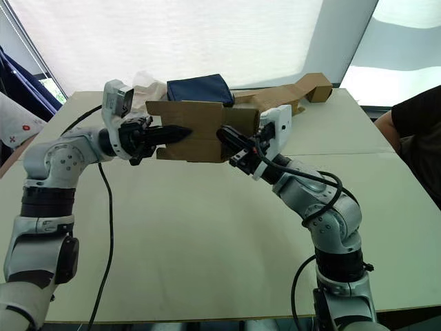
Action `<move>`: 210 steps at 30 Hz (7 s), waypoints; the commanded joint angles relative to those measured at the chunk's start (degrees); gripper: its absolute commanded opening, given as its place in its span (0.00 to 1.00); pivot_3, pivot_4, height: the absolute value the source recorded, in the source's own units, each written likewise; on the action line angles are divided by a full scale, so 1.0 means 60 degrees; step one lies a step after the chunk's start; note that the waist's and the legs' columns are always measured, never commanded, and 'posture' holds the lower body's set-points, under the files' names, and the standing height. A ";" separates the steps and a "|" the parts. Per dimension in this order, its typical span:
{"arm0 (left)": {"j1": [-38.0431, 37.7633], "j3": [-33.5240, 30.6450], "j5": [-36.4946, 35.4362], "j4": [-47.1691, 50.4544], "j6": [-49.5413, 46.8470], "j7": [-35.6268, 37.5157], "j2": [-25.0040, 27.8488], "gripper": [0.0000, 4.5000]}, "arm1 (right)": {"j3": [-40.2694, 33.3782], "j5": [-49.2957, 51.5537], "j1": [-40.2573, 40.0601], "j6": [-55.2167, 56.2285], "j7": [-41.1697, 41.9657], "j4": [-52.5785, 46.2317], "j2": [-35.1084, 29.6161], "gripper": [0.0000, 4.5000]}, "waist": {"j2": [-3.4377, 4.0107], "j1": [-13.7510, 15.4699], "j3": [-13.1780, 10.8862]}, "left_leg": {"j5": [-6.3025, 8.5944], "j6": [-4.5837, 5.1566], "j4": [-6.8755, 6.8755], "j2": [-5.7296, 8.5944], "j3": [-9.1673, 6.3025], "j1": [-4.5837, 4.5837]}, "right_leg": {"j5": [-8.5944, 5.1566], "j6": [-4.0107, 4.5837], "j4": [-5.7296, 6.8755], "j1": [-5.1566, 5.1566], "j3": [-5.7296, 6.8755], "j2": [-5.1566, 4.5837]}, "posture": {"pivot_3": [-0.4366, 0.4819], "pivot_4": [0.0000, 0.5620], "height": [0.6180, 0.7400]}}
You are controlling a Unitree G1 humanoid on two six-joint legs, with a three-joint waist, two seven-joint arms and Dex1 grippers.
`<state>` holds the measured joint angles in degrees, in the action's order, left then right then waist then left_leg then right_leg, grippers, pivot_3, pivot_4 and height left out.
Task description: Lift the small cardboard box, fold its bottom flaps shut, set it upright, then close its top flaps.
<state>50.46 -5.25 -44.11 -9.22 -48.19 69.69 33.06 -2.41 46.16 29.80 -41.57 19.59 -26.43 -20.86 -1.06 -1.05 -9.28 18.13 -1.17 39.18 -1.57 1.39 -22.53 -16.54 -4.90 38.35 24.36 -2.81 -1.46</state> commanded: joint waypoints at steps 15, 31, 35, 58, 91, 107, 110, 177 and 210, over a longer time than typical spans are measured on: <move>0.0183 -0.0159 -0.0119 0.0199 0.0003 0.0024 0.0147 0.00 | -0.1336 0.1141 -0.1898 -0.0894 0.1690 -0.1764 -0.2825 0.01 | -0.0003 0.0020 -0.0002 | 0.0001 0.0003 0.0000 -0.0004 -0.0004 -0.0003 | 0.0000 0.0000 -0.0007 -0.0002 0.0000 0.0001 | 0.48 0.27 1.00; 0.0175 -0.0116 -0.0287 0.0710 -0.0439 -0.0030 0.0138 0.00 | 0.0077 -0.1212 -0.1231 0.0835 0.1532 -0.0508 -0.1418 0.01 | -0.0003 0.0037 -0.0003 | 0.0001 0.0001 0.0002 0.0000 -0.0002 -0.0001 | 0.0000 0.0000 -0.0005 -0.0003 -0.0002 0.0010 | 0.48 0.27 1.00; 0.0117 -0.0142 -0.0327 0.0805 -0.0486 -0.0074 0.0089 0.00 | 0.0192 -0.1097 -0.1099 0.0769 0.1558 -0.0543 -0.1137 0.01 | -0.0003 0.0034 -0.0003 | 0.0001 0.0001 0.0003 0.0000 -0.0002 -0.0001 | 0.0000 0.0000 -0.0005 -0.0003 -0.0001 0.0008 | 0.48 0.27 1.00; 0.0049 -0.0194 -0.0320 0.0660 -0.0335 -0.0081 0.0183 0.00 | -0.1438 0.0583 -0.0660 -0.0393 0.2868 -0.0464 -0.2582 0.01 | -0.0002 0.0050 -0.0004 | 0.0001 0.0002 0.0003 0.0006 -0.0003 -0.0003 | 0.0000 -0.0001 -0.0006 -0.0004 0.0001 -0.0001 | 0.48 0.27 1.00; 0.0205 -0.0122 -0.0260 0.0352 -0.0351 0.0072 0.0295 0.00 | -0.1642 0.1923 -0.0641 -0.0203 0.1590 0.0257 -0.0461 0.01 | 0.0004 0.0027 -0.0006 | -0.0004 -0.0008 0.0002 -0.0002 0.0002 -0.0003 | 0.0000 0.0000 0.0010 0.0007 -0.0004 -0.0007 | 0.48 0.27 1.00; 0.0238 -0.0196 -0.0289 0.0313 -0.0346 0.0009 0.0260 0.00 | -0.2073 0.4843 -0.1221 -0.0634 0.0978 0.0080 0.0251 0.54 | 0.0004 0.0014 -0.0006 | -0.0004 -0.0007 0.0001 -0.0002 0.0003 -0.0002 | 0.0000 0.0000 0.0010 0.0007 -0.0005 -0.0006 | 0.48 0.27 1.00; 0.0210 -0.0221 -0.0292 0.0319 -0.0353 0.0012 0.0307 0.00 | -0.2471 0.5774 -0.1260 -0.0757 0.0853 -0.0026 -0.0260 0.54 | 0.0004 0.0025 -0.0006 | -0.0004 -0.0007 0.0001 -0.0002 0.0001 -0.0003 | 0.0000 0.0000 0.0009 0.0006 -0.0004 -0.0009 | 0.48 0.27 1.00; 0.0037 -0.0267 -0.0457 0.0543 -0.0400 -0.0161 0.0185 0.00 | -0.1613 0.4704 -0.1471 0.0286 0.0699 0.1763 0.1871 0.33 | 0.0007 -0.0009 -0.0007 | -0.0004 -0.0007 0.0000 -0.0006 0.0003 -0.0004 | 0.0000 0.0000 0.0011 0.0012 -0.0006 -0.0002 | 0.48 0.27 1.00; -0.0151 -0.0205 -0.0385 0.0749 -0.0285 -0.0320 0.0073 0.00 | -0.1122 0.4274 -0.1258 0.0579 0.0356 0.1822 0.2526 0.17 | 0.0007 -0.0015 -0.0007 | -0.0004 -0.0008 0.0000 -0.0006 0.0002 -0.0004 | 0.0000 0.0000 0.0012 0.0012 -0.0006 -0.0004 | 0.48 0.27 1.00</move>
<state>49.42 -5.41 -45.69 -6.57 -50.73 67.92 33.55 -9.62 71.76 21.54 -38.46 21.73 -13.25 -6.27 -1.02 -1.14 -9.32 18.11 -1.22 39.18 -1.60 1.40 -22.55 -16.54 -4.90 38.42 24.43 -2.84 -1.48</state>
